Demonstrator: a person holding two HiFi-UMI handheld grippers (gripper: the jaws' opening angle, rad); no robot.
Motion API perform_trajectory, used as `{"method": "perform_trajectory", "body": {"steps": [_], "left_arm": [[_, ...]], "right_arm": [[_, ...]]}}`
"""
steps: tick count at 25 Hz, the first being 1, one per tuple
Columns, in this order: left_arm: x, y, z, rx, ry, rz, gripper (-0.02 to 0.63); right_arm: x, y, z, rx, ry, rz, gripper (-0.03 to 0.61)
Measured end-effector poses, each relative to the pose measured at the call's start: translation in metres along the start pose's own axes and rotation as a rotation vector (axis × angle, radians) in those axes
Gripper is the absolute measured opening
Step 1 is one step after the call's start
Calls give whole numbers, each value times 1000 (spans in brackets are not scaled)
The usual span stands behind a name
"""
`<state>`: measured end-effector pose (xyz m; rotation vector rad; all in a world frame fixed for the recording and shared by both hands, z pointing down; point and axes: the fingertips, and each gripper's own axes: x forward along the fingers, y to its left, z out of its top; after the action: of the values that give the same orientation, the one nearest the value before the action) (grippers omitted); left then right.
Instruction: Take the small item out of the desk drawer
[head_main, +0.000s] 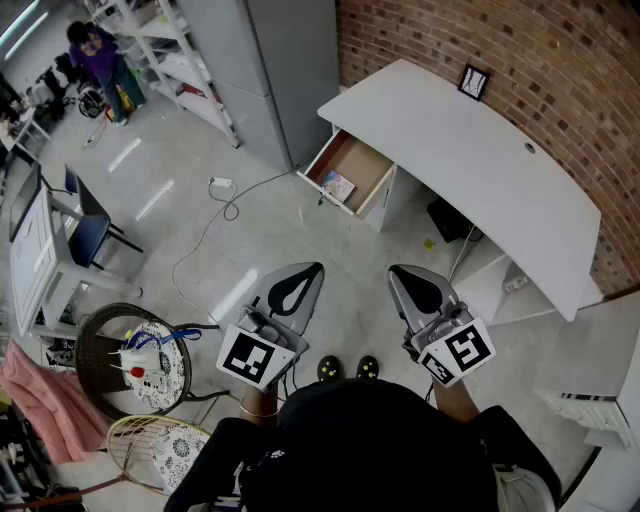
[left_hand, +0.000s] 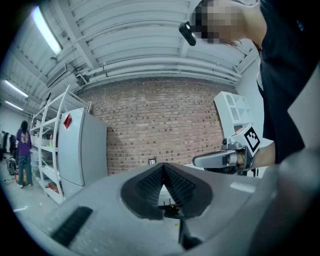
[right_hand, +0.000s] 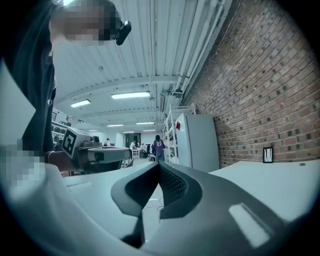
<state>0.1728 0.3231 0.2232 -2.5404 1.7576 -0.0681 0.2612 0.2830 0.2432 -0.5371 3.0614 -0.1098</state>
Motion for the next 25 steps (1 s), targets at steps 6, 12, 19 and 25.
{"method": "perform_trajectory", "body": {"steps": [6, 12, 19, 25], "left_arm": [[-1, -5, 1, 1, 6, 5, -12], [-2, -7, 2, -1, 7, 13, -11], [-3, -7, 2, -20, 5, 35, -11], [1, -9, 5, -7, 9, 55, -11]], "right_arm": [[-4, 0, 2, -7, -4, 1, 11], [-8, 1, 5, 17, -32, 18, 11], [-12, -4, 6, 38, -57, 34, 11], [-13, -10, 7, 48, -65, 50, 12]]}}
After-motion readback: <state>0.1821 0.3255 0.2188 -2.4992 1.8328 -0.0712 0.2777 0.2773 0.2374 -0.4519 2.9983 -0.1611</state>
